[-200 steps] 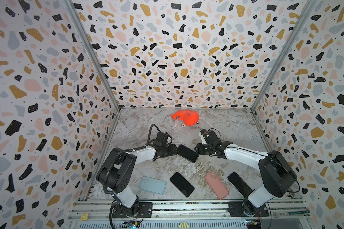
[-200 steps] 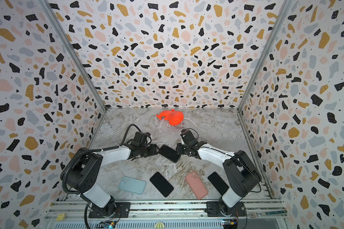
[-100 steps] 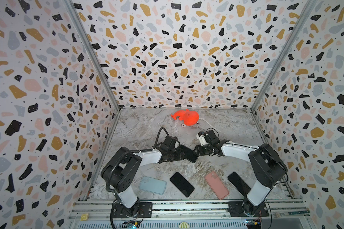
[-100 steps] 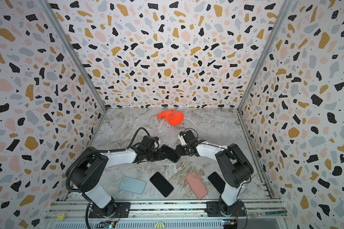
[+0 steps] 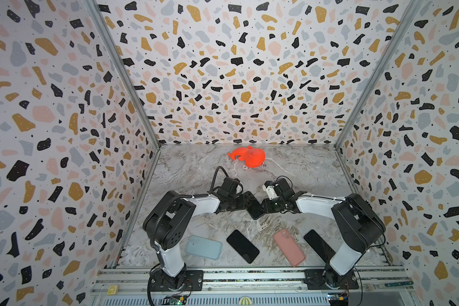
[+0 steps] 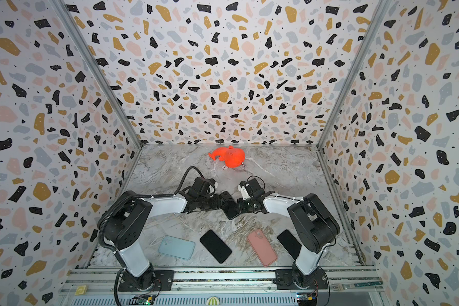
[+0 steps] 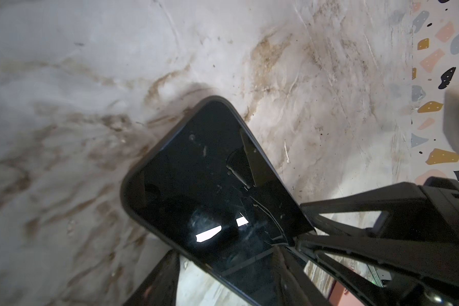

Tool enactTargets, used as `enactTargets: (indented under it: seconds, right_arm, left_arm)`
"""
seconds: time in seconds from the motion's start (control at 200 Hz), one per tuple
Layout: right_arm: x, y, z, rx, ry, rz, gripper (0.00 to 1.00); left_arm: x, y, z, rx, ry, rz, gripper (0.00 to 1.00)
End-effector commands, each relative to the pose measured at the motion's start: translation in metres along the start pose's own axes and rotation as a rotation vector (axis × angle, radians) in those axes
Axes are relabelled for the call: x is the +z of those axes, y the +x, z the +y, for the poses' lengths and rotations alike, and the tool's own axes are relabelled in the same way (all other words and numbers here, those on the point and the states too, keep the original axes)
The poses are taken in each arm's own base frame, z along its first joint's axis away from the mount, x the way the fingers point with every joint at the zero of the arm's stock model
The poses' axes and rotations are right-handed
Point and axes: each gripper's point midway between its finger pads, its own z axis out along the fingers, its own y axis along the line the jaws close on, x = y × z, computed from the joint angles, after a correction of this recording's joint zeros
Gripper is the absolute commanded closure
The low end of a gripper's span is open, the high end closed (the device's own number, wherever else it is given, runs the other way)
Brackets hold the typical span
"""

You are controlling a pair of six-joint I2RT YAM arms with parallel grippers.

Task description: Put the phone into the phone case

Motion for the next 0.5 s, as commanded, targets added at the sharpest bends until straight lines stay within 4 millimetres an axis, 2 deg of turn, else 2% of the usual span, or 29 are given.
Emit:
enactTargets:
  seconds: [0.0,0.355,0.435,0.496]
  right_arm:
    - [-0.013,0.005,0.016,-0.003,-0.048,-0.007,0.72]
    - [-0.017,0.024,0.024,0.055,-0.063,0.011,0.77]
    - [-0.021,0.026,0.022,0.082,-0.04,0.013,0.78]
    - [-0.025,0.028,0.019,0.103,-0.007,0.013,0.78]
  left_arm:
    - [0.009,0.006,0.004,0.001,-0.011,0.04,0.43]
    - [0.015,-0.001,-0.005,0.018,0.009,0.041,0.46]
    - [0.011,0.004,-0.003,0.01,0.006,0.048,0.46]
    - [0.01,0.017,-0.005,-0.019,0.031,0.075,0.46]
